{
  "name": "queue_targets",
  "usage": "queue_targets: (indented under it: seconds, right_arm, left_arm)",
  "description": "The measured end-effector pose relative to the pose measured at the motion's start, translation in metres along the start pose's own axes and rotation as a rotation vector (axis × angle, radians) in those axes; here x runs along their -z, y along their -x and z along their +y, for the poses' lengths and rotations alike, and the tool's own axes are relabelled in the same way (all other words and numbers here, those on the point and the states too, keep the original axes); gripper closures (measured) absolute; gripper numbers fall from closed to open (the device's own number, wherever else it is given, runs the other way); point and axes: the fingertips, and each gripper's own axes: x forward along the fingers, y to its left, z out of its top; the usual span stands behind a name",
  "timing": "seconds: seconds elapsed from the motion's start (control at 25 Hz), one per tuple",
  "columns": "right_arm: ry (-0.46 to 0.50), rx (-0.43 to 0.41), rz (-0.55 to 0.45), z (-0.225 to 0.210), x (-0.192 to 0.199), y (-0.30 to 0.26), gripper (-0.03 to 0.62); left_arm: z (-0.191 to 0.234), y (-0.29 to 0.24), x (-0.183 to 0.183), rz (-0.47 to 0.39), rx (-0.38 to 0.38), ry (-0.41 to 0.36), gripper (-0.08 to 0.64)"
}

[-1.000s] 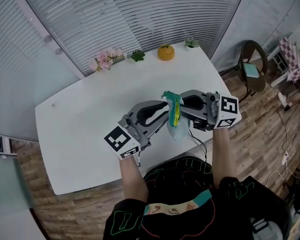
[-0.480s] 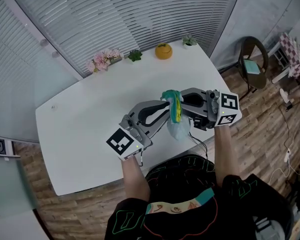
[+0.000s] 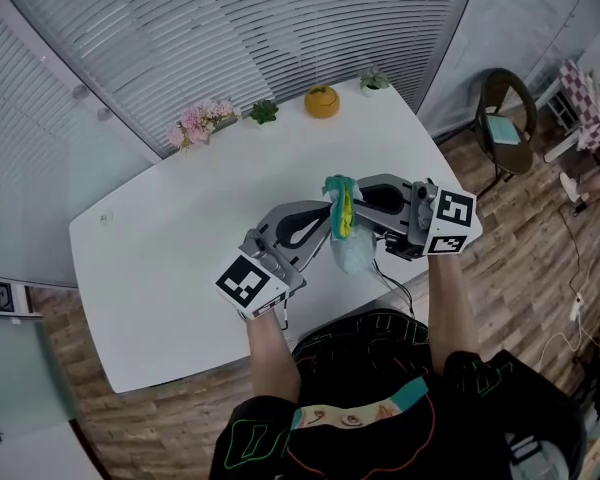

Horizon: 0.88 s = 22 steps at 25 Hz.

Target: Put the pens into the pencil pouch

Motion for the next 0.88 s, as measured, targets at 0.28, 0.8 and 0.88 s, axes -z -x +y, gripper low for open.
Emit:
queue_targets:
  seconds: [0.28,0.8,0.88]
  right_arm:
    - [0.01,-0.002,-0.013,-0.001,-0.004,0.018,0.557]
    - [0.031,0.065,0.006,-0.01,0.0,0.052,0.586]
    - [0.032,0.067,0.005,-0.01,0.002,0.055,0.588]
  left_arm:
    - [0.002,-0.003,-0.001,-0.016,0.002,0.007,0.563]
    - [0.031,0.027,0.0,-0.053,-0.105,0.034,0.563]
    - [0.034,0.031,0.001,-0.052,-0.12,0.032,0.564]
